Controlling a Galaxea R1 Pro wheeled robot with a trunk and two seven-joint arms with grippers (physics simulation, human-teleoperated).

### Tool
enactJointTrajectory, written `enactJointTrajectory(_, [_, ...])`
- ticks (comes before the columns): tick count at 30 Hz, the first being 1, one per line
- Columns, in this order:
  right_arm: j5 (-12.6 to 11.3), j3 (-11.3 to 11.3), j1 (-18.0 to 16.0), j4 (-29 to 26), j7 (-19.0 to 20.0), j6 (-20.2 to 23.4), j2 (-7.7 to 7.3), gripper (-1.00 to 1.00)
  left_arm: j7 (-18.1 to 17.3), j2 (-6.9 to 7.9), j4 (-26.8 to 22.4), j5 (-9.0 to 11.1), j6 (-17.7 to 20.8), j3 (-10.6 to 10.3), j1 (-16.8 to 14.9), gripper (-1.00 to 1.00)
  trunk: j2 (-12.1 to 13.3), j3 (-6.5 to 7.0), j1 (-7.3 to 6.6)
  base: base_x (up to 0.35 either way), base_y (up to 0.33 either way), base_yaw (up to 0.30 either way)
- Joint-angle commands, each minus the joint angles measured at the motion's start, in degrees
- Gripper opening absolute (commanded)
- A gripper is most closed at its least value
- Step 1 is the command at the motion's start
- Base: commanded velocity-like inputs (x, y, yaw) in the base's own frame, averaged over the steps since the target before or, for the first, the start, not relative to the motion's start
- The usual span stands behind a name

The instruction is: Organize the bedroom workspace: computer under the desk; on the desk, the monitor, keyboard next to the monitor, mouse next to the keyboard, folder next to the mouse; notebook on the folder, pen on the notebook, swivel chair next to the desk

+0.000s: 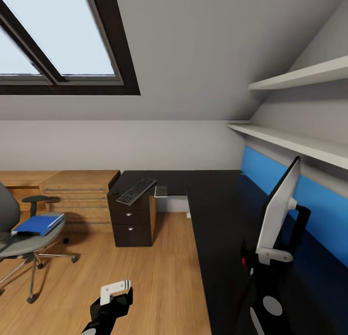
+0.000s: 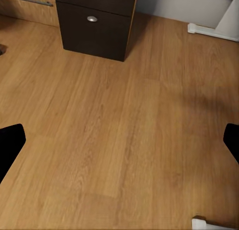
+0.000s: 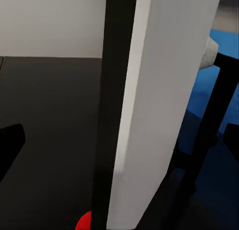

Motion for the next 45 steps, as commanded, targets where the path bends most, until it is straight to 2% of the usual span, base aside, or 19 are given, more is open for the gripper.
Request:
enactJointTrajectory(1, [0.46,0.09,-0.04,-0.03,-0.62,0.45,-0.01,1.00,0.48,0.05,-0.08,0.43,0.11,-0.23,-0.03,1.00,-0.07,-0.08,0.04,0.225,0.000,0.000])
enactJointTrajectory(7, [0.46,0.04,-0.04,0.01,-1.77,0.58,0.01,1.00,0.57,0.09,0.47,0.37,0.06,-1.14,-0.03,1.00,-0.07,-0.08,0.04,0.147,0.000,0.000])
enactJointTrajectory(21, [0.46,-0.04,-0.04,2.27,-2.08,0.78,0.15,1.00,0.58,0.10,0.80,0.34,0.05,-1.28,-0.03,1.00,-0.07,-0.08,0.04,0.048,0.000,0.000])
enactJointTrajectory(27, [0.46,-0.92,-0.04,2.40,-2.09,0.86,0.22,1.00,0.58,0.10,0.81,0.41,0.05,-1.27,-0.03,1.00,-0.07,-0.08,0.04,0.005,0.000,0.000])
enactJointTrajectory(35, [0.46,-2.23,-0.04,2.42,-2.87,0.96,0.25,1.00,0.64,0.10,0.81,0.43,0.05,-1.35,-0.03,1.00,-0.07,-0.08,0.04,0.000,-0.214,0.000])
enactJointTrajectory(45, [0.45,-2.36,-0.03,2.38,-3.66,0.96,0.25,1.00,0.67,0.09,0.81,0.43,0.07,-1.36,-0.03,1.00,-0.07,-0.08,0.04,-0.048,-0.134,0.000])
